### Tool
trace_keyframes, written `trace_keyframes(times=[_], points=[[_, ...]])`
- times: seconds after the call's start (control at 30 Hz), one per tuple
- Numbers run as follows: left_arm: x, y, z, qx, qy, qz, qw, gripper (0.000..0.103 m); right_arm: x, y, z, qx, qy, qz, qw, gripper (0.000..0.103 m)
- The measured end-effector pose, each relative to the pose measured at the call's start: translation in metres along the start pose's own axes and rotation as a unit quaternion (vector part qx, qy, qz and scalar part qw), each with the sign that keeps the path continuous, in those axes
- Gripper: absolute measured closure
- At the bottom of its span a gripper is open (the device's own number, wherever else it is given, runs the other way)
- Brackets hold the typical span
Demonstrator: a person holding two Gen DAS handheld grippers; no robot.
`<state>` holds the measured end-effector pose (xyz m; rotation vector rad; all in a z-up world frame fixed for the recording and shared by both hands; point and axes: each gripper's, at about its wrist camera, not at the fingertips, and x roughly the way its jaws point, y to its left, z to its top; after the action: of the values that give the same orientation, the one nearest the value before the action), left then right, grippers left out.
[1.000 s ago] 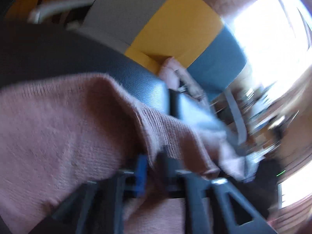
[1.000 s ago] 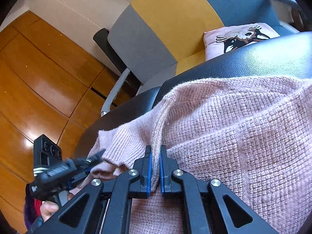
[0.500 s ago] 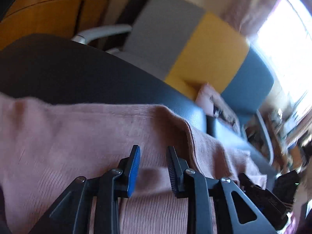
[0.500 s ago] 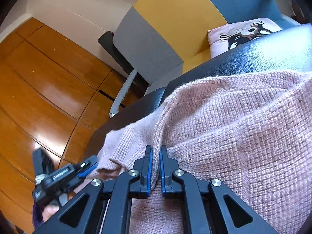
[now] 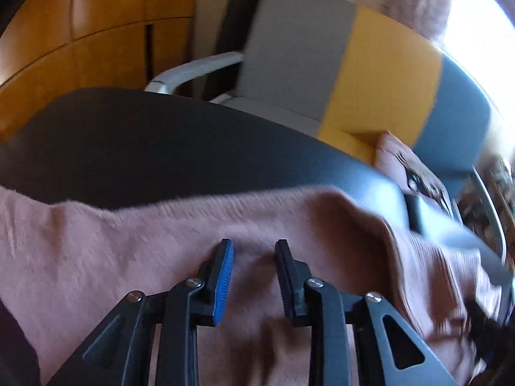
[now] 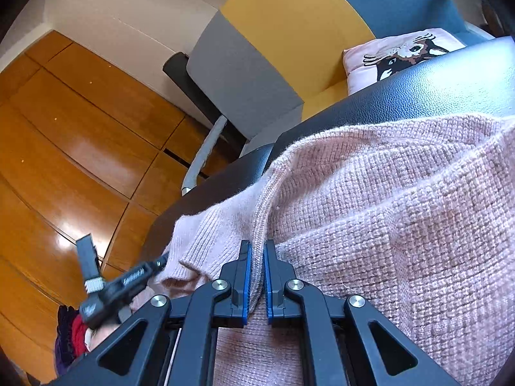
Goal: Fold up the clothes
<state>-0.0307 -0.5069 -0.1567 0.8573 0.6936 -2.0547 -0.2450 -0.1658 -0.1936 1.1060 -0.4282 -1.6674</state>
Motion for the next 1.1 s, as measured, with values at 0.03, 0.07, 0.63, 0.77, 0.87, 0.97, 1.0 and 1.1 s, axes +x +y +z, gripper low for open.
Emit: trace_keyframes(times=[0.03,0.07,0.63,0.77,0.87,0.97,1.0,1.1], points=[[-0.005,0.005,0.002,-0.021,-0.005,-0.002,0.9998,0.077,0.0,-0.001,0.0,0.001,-0.001,0.002,1.0,0.097],[-0.011,0.009,0.003,-0.038,-0.012,-0.008,0.9992,0.077,-0.001,-0.001,-0.001,0.001,-0.001,0.003,1.0,0.097],[0.013,-0.06,-0.027,0.087,0.019,-0.164,0.9825,0.07,0.002,-0.005,-0.001,0.01,-0.004,0.02,1.0,0.097],[0.018,-0.07,-0.024,0.11,0.015,-0.143,0.9834,0.07,0.003,-0.004,0.0,0.011,-0.004,0.015,1.0,0.097],[0.011,-0.076,-0.021,0.117,0.016,-0.135,0.9838,0.069,0.001,-0.001,0.0,0.011,-0.001,0.003,1.0,0.097],[-0.007,-0.078,-0.021,0.107,0.025,-0.13,0.9854,0.069,-0.003,0.003,0.002,0.015,0.01,-0.018,1.0,0.095],[-0.016,-0.073,-0.022,0.102,0.021,-0.124,0.9868,0.069,-0.005,0.005,0.003,0.016,0.013,-0.025,0.999,0.091],[-0.05,-0.051,-0.033,0.098,0.002,-0.127,0.9871,0.068,-0.022,0.012,0.0,0.01,0.005,-0.042,0.999,0.049]])
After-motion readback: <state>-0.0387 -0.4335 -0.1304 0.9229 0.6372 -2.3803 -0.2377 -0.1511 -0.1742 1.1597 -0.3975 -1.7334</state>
